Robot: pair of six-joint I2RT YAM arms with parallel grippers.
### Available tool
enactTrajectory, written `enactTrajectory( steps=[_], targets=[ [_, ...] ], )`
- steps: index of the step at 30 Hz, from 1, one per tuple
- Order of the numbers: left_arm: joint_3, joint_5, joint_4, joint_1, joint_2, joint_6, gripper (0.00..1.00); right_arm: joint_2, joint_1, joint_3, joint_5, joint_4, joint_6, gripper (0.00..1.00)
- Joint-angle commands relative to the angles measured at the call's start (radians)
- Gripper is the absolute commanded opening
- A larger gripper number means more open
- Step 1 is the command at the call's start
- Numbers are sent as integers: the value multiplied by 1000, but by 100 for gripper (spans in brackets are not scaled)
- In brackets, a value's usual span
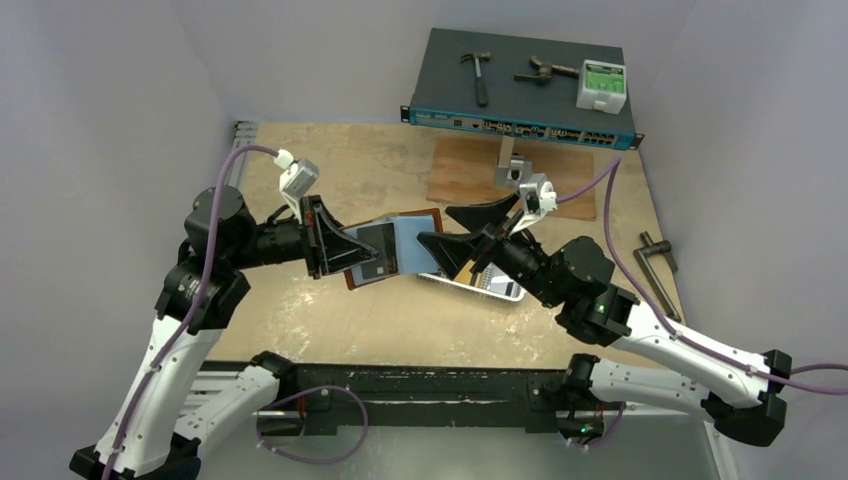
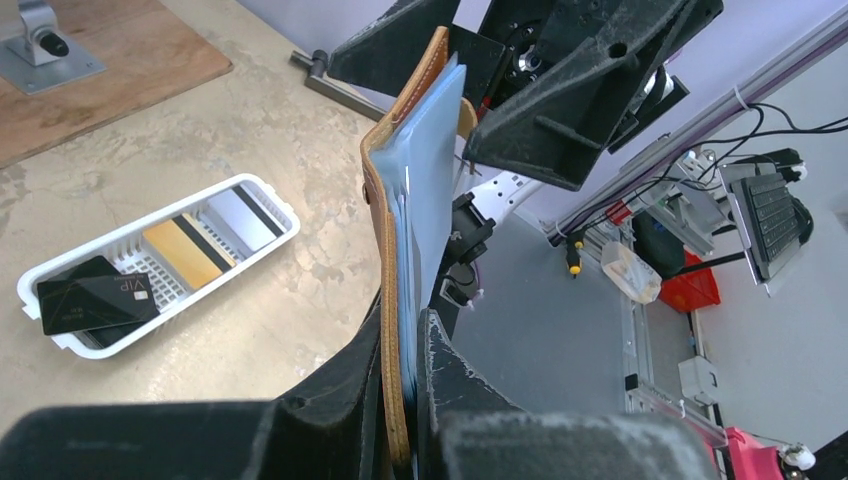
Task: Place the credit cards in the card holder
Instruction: Place the card holder at the center of the board.
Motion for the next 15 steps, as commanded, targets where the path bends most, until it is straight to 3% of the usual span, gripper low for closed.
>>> enactTrajectory(
  steps=[1,4,6,10,12,15],
  targets=[
    [-7,25,33,-2,6,-25,0,-3,-2,-24,-108,74,-21,87],
    [-42,26,33,-2,12,-23,0,2,-1,-55,-148,82,6,81],
    [-78,29,24,-2,23,-7,0,9,-2,-79,-155,67,41,63],
    [-166,26,-35,-2,73,77,0,10,-2,-179,-138,52,114,16],
    [-221,11,-46,-2,101,117,3,6,-1,-245,-131,52,152,0],
    [-297,-15,-47,-3,162,178,47,-3,-3,-330,-133,53,224,0]
  ],
)
